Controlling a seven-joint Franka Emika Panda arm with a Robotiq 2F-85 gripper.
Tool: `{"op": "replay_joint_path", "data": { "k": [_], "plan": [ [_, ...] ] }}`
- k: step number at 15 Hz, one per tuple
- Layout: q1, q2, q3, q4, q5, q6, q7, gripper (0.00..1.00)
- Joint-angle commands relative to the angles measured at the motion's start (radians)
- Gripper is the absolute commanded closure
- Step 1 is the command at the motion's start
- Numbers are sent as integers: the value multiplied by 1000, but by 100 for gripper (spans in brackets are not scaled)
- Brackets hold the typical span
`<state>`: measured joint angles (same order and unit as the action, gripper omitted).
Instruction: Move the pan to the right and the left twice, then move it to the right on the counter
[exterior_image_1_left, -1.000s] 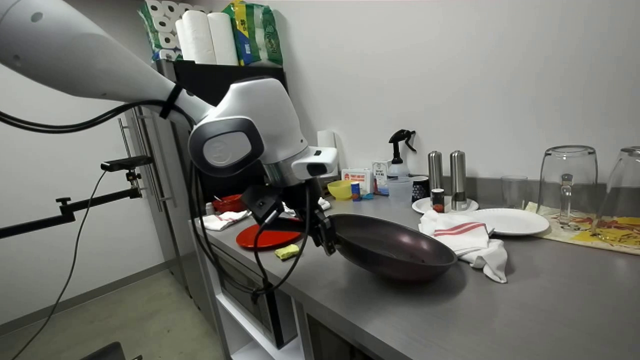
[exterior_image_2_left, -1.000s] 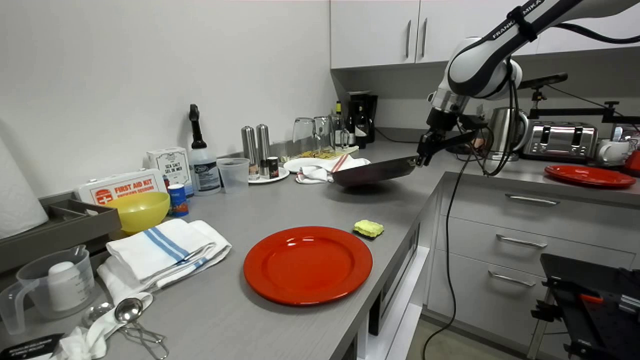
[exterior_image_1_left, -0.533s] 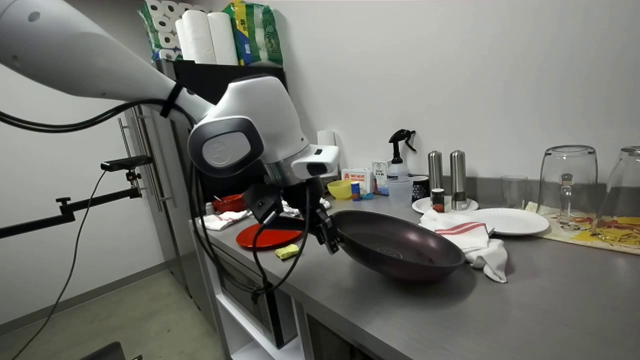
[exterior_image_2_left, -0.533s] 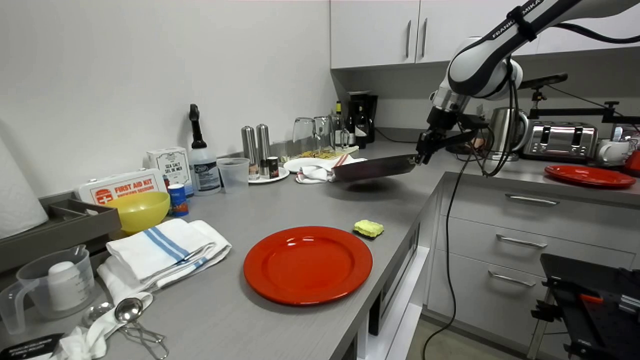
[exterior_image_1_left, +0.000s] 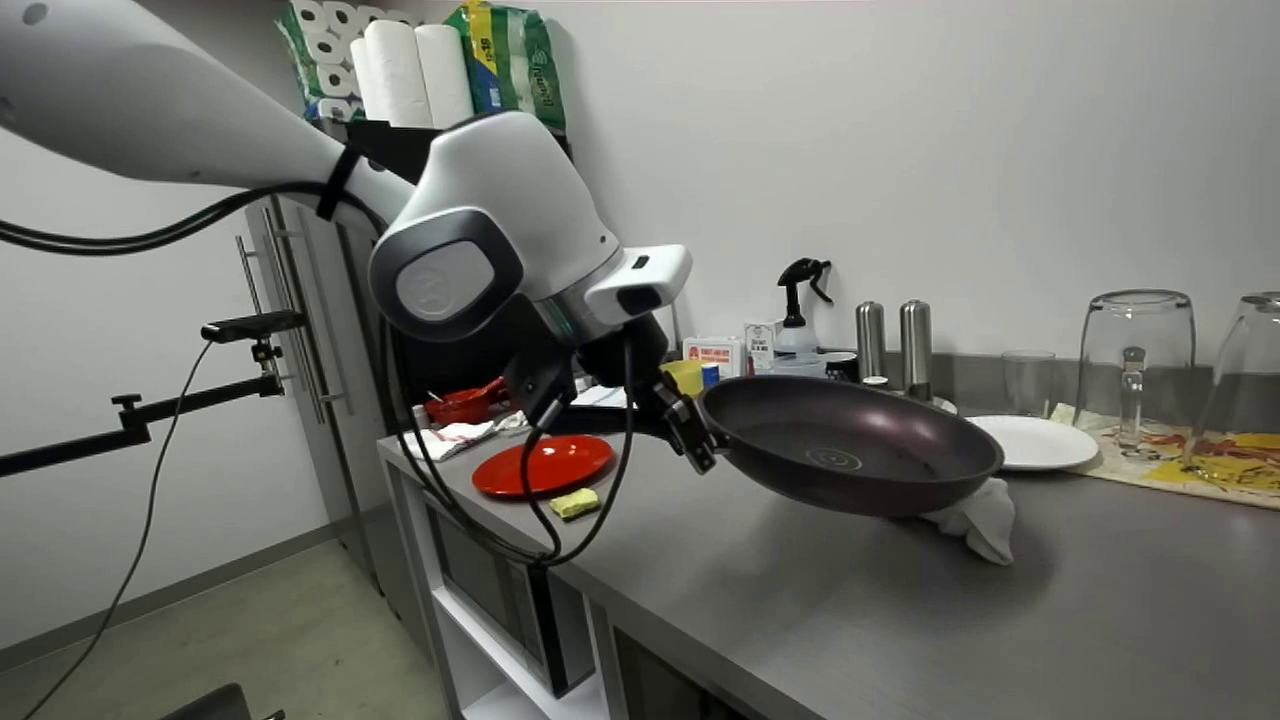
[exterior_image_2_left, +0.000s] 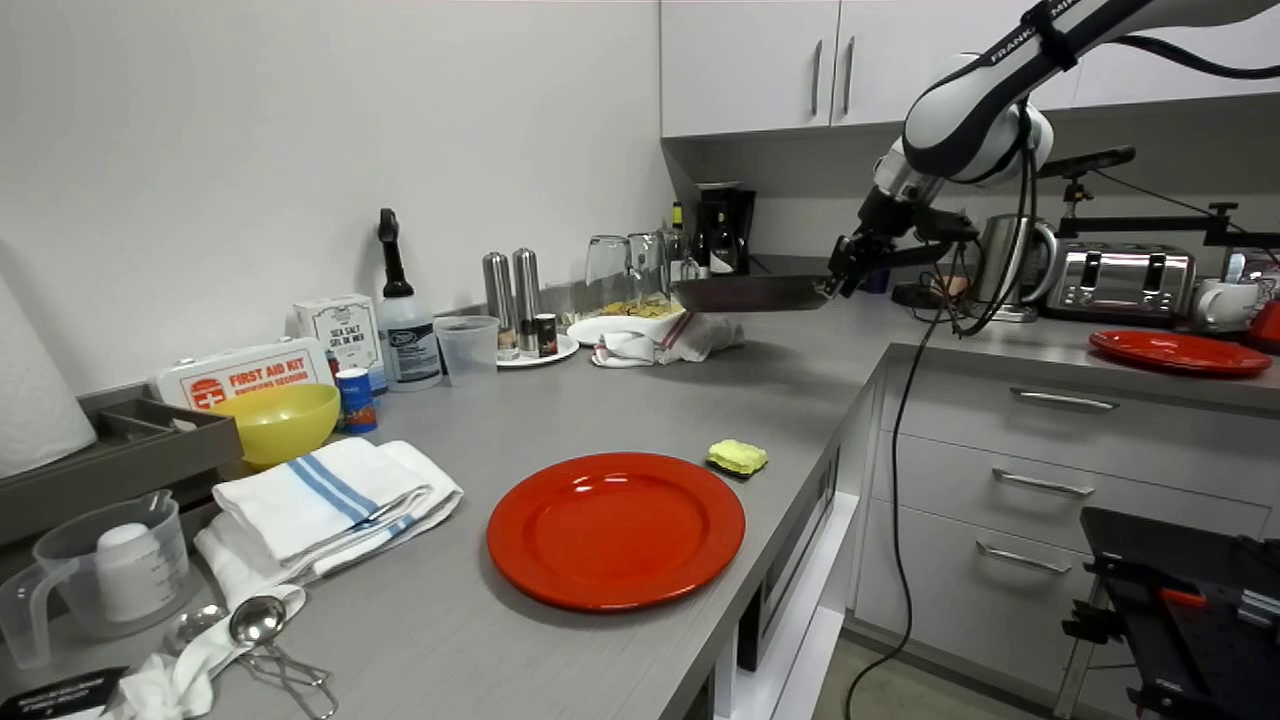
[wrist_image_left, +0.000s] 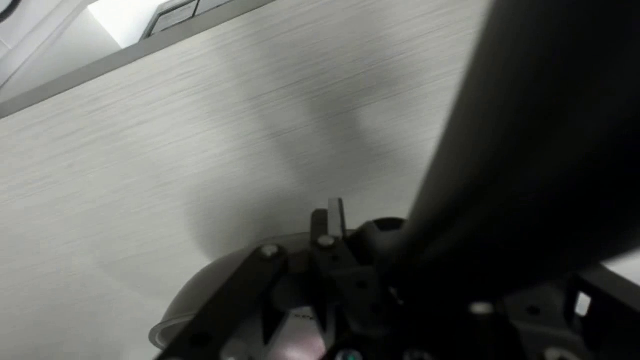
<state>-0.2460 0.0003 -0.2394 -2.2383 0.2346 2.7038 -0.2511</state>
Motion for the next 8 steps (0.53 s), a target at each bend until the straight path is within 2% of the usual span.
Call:
{"op": "replay_joint_path", "data": {
  "k": [1, 8],
  "plan": [
    [-22, -48, -27, 23, -18, 52, 51, 78],
    [-63, -27, -75, 25, -93, 120, 169, 78]
  ]
}}
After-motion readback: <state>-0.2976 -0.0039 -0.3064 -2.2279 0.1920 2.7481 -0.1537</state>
